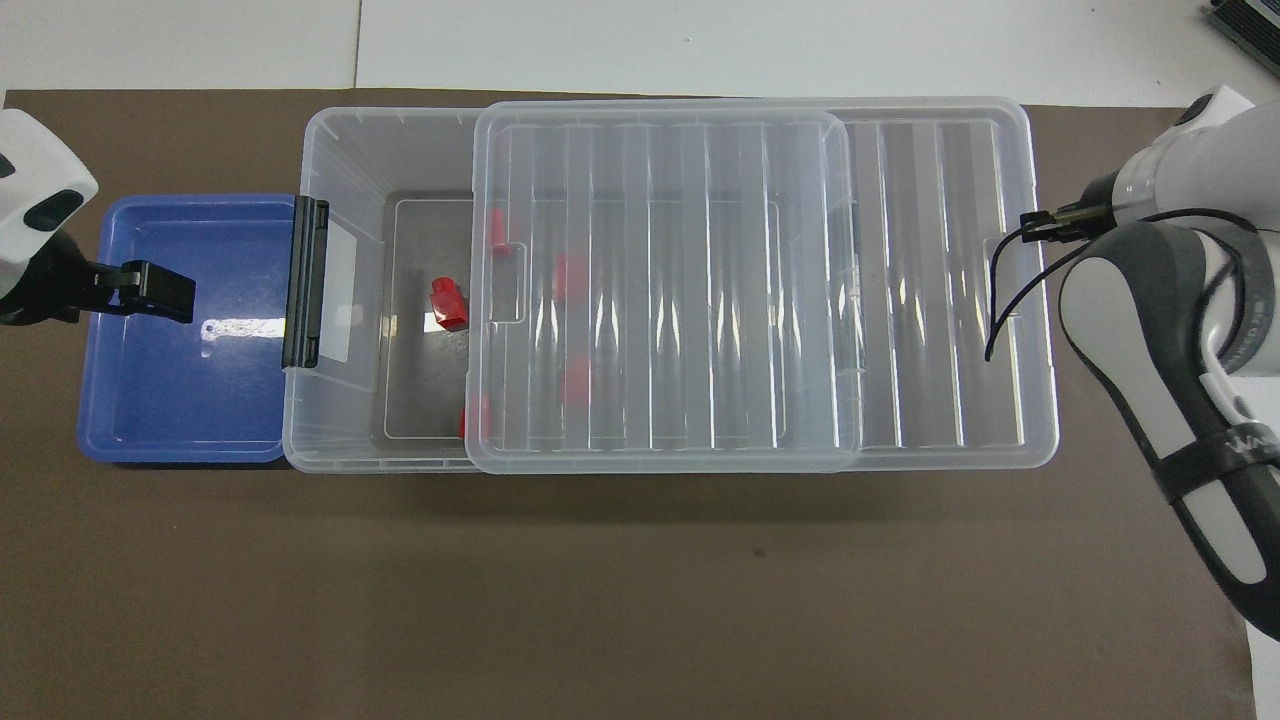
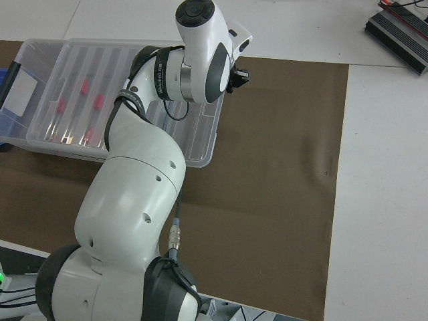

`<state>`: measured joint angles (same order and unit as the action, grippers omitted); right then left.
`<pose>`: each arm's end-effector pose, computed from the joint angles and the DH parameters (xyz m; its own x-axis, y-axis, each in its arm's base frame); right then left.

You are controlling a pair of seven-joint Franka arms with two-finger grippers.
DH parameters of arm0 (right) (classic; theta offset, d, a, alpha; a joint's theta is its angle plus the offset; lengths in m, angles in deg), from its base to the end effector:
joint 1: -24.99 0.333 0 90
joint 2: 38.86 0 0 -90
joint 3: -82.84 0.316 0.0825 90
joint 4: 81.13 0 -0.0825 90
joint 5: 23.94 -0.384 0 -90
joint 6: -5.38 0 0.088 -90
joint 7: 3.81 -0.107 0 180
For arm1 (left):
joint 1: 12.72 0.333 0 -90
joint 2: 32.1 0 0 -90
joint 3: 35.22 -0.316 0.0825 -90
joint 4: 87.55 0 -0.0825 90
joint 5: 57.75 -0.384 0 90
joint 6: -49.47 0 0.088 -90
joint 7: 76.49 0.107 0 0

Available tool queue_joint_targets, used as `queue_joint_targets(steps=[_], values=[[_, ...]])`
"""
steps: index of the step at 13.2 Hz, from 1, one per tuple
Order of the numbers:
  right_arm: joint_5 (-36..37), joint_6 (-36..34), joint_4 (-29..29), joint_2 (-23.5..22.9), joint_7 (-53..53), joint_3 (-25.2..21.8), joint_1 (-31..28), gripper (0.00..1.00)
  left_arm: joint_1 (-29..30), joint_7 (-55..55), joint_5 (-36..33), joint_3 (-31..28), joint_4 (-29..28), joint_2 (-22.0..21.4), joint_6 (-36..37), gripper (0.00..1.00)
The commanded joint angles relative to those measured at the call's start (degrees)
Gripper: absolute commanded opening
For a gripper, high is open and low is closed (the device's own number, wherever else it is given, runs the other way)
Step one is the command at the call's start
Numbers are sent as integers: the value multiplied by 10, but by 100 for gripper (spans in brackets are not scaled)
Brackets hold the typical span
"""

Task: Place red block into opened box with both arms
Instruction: 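Slide the clear lid back over the box with the right gripper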

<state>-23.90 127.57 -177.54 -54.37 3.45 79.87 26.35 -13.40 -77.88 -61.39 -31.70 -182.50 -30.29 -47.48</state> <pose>0.6565 -0.0155 0.4592 0.9790 0.1036 0.1753 0.0986 -0.9944 0.0370 0.5708 -0.0353 0.5765 0.9984 -0.0567 0.0046 -0.0563 -0.9965 -0.0610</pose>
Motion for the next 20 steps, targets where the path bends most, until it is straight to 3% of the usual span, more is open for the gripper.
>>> queue_joint_targets(steps=[1,11,20], values=[[-35,9,-8,-1,-29,0,25,0,9,13,14,3,-23,-20,0,100],[-83,0,-17,5,-61,1,87,0,14,12,38,3,-25,-22,-10,100],[-106,-1,-23,7,-61,2,102,0,16,10,38,3,-25,-22,-13,100]])
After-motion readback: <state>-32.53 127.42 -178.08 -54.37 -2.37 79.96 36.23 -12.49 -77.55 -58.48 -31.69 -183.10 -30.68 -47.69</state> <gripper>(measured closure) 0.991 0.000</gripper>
